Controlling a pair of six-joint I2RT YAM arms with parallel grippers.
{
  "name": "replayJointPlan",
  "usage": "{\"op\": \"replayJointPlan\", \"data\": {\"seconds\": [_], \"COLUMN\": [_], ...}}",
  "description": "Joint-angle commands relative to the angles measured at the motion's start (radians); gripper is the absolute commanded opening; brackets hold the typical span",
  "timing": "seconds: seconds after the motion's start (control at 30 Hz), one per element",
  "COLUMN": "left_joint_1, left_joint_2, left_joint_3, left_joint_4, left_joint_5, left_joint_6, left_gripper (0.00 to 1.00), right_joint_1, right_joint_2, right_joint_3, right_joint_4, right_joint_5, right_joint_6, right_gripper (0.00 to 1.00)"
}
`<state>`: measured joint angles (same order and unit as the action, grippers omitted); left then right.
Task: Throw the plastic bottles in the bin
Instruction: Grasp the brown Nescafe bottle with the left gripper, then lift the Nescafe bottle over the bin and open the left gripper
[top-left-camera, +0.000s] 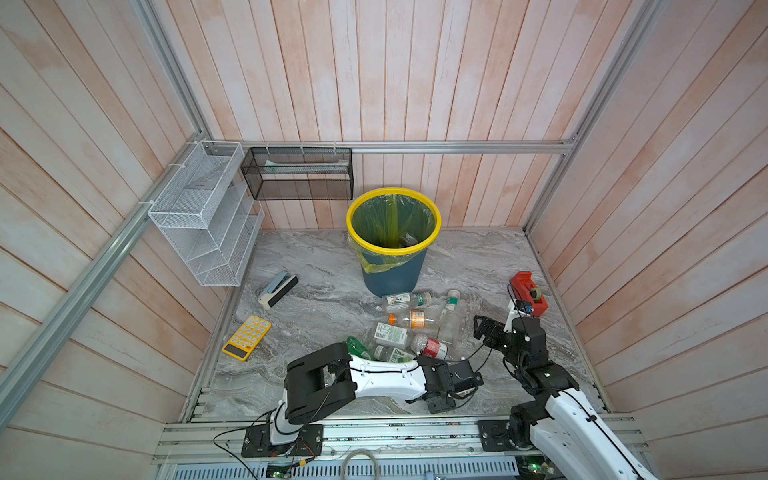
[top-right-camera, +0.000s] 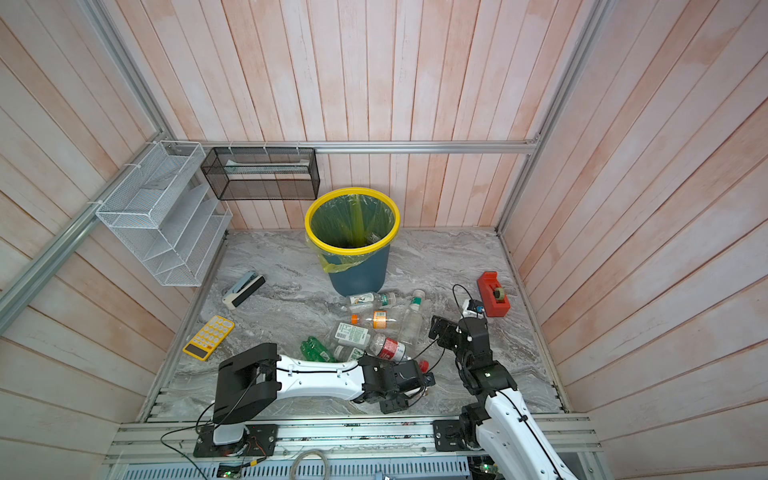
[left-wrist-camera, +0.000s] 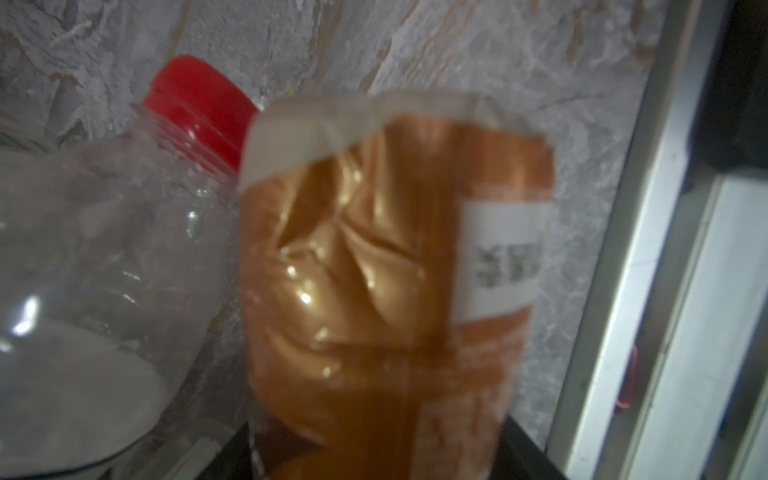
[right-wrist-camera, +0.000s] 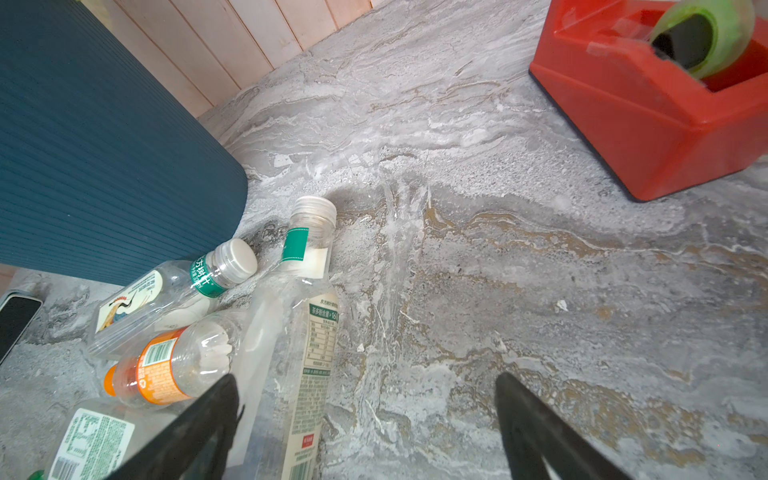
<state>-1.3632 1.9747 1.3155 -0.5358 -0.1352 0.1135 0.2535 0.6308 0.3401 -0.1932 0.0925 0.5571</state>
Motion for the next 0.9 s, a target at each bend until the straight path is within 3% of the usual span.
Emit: {"op": "replayJointPlan", "data": {"seconds": [0.0,0.17,0.3,0.47,0.7,0.87], "left_joint_1": [0.0,0.0,0.0,0.003,0.023,0.062], "left_joint_2": [0.036,0.007,-0.075,-0.25,-0.643,-0.942], "left_joint_3": [0.025,0.015,-0.033,-0.126,-0.286,-0.375], "left_joint_4": [0.013,0.034,0.09,0.165,0.349,0.619], "left_joint_5": [0.013,0.023,0.036,0.01,-0.218,-0.368], "left_joint_6": [0.017,0.005,-0.016,-0.071,-0.096,0.106], "left_gripper": [0.69,0.51,0.44,0.41,0.4,0.4], "right_joint_1": [-0.004,-0.006,-0.007,-0.007,-0.009,-0.009], "right_joint_2": [-0.013,-0.024,-0.031,-0.05,-0.079,-0.064], "right_joint_3": [-0.012,-0.014,-0.016,-0.016,-0.015,-0.018], "right_joint_4": [0.008,0.003,-0.003,-0.006,0.009,0.059], "right_joint_5": [0.019,0.023,0.031,0.049,0.037,-0.035], "right_joint_6": [-0.006,-0.007,-0.011,-0.014,-0.024,-0.047], "right_gripper": [0.96,0.96,0.96,0.96,0.96,0.96]}}
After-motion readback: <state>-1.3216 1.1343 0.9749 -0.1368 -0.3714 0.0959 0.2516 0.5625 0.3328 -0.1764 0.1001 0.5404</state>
